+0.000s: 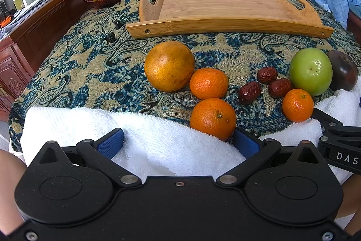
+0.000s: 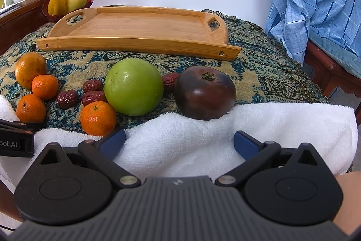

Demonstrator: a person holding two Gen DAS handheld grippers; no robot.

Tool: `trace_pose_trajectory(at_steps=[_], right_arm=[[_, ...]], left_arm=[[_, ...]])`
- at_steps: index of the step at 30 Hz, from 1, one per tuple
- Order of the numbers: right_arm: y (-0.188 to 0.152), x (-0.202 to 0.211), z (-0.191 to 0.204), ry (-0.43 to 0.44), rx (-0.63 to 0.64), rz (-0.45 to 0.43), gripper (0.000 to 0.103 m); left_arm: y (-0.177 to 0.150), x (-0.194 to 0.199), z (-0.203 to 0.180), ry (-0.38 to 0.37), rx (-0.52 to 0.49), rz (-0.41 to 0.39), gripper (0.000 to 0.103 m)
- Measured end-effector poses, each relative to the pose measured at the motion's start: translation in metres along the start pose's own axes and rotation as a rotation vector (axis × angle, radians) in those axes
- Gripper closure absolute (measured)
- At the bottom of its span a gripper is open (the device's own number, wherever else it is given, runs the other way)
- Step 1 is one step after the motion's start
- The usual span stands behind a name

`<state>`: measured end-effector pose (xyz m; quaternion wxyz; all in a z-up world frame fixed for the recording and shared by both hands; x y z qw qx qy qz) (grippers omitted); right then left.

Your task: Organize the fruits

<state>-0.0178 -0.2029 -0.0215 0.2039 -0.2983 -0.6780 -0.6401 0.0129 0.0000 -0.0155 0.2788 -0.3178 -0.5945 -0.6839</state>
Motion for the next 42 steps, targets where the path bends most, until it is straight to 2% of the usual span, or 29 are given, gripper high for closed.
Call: trace_pose_trajectory(at_steps=[31, 42], right_arm=[[-0.0003, 0.0001, 0.0012, 0.003, 0.004, 0.000, 0.000], [-0.0001, 0.0010, -0.0013, 0.008, 0.008, -0.005, 0.000]], left_arm=[[0.0002, -0.0002, 0.0001, 0.001, -0.001, -0.001, 0.000], [0.0012, -0.0024, -0.0006, -0.001, -0.042, -0.022, 0.000]])
Point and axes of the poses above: each gripper's, at about its wrist camera, not at the fingertips, and x roughly against the way its jaws point, z to its left, y to its top, the point moved 2 cm from there along -x, roughly the way its jaws point, and after that the axes turned 1 degree about x, right-handed, at the moved point
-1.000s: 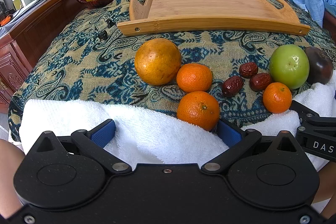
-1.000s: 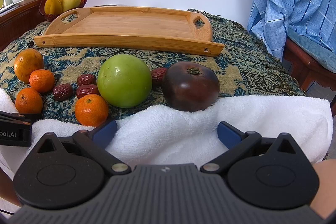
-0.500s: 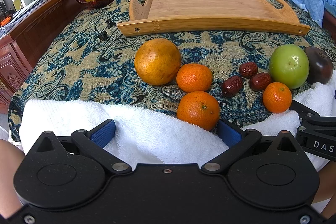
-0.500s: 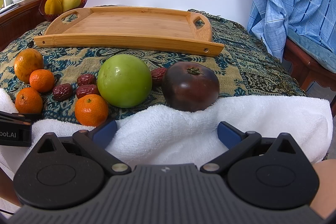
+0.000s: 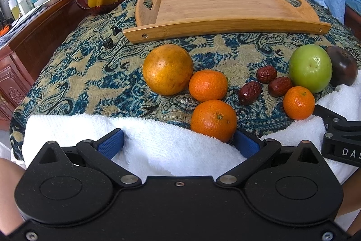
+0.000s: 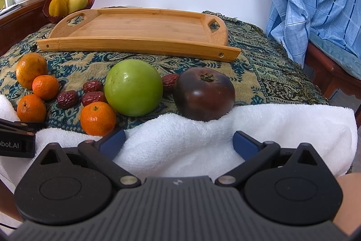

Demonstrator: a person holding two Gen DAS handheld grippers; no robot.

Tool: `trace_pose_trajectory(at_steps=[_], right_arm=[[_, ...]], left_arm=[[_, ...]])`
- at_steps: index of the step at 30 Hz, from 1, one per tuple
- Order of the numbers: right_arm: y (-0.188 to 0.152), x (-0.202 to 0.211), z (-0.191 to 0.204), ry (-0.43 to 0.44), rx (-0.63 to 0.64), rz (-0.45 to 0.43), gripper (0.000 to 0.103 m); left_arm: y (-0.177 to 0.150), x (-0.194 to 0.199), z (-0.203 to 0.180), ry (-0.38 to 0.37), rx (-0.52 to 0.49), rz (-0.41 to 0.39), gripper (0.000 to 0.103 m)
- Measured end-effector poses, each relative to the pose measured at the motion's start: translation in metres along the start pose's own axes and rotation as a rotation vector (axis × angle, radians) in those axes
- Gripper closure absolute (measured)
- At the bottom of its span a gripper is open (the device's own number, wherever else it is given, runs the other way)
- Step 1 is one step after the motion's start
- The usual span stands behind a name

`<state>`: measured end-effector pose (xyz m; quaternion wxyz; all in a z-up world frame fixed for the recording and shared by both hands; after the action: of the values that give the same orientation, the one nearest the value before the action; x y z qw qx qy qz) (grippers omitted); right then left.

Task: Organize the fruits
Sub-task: 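Lower the left tool onto the small mandarin and close its fingers while the right tool grasps another mandarin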

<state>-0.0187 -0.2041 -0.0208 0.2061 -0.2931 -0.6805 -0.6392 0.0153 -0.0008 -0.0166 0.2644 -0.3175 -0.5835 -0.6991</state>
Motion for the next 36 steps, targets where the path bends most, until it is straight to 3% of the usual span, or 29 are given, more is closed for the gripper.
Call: trace_pose_trajectory(at_steps=[10, 15, 21, 24, 28, 33, 36], right_arm=[[0.000, 0.000, 0.001, 0.002, 0.006, -0.007, 0.000], [0.002, 0.002, 0.000, 0.017, 0.023, -0.018, 0.000], [0.002, 0.014, 0.006, 0.025, 0.050, -0.059, 0.005], [0.004, 0.022, 0.010, 0.047, 0.055, -0.084, 0.008], [0.006, 0.032, 0.015, 0.093, 0.065, -0.107, 0.015], [0.009, 0.037, 0.023, 0.179, 0.069, -0.110, 0.028], [0.009, 0.035, 0.030, 0.191, 0.076, -0.104, 0.038]], left_arm=[[0.001, 0.001, 0.001, -0.020, -0.012, 0.000, 0.000], [-0.001, 0.010, 0.004, -0.042, -0.028, -0.030, 0.000], [-0.003, 0.029, 0.002, -0.070, -0.061, -0.082, 0.007], [-0.004, 0.042, -0.001, -0.080, -0.090, -0.123, 0.018], [-0.002, 0.052, -0.005, -0.118, -0.103, -0.155, 0.024], [0.001, 0.048, -0.005, -0.167, -0.068, -0.130, 0.046], [0.002, 0.044, -0.004, -0.171, -0.064, -0.122, 0.053]])
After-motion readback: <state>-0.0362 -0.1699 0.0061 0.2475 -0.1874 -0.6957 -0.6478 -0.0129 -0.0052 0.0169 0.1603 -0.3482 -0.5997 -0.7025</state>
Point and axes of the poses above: each gripper's, at about its wrist camera, not at the fingertips, and x roughly against the way its jaws point, z to its left, y to its top, the point moved 2 cm from there along -x, roughly the way its jaws point, and after that the axes turned 1 degree about x, right-handed, at the moved point
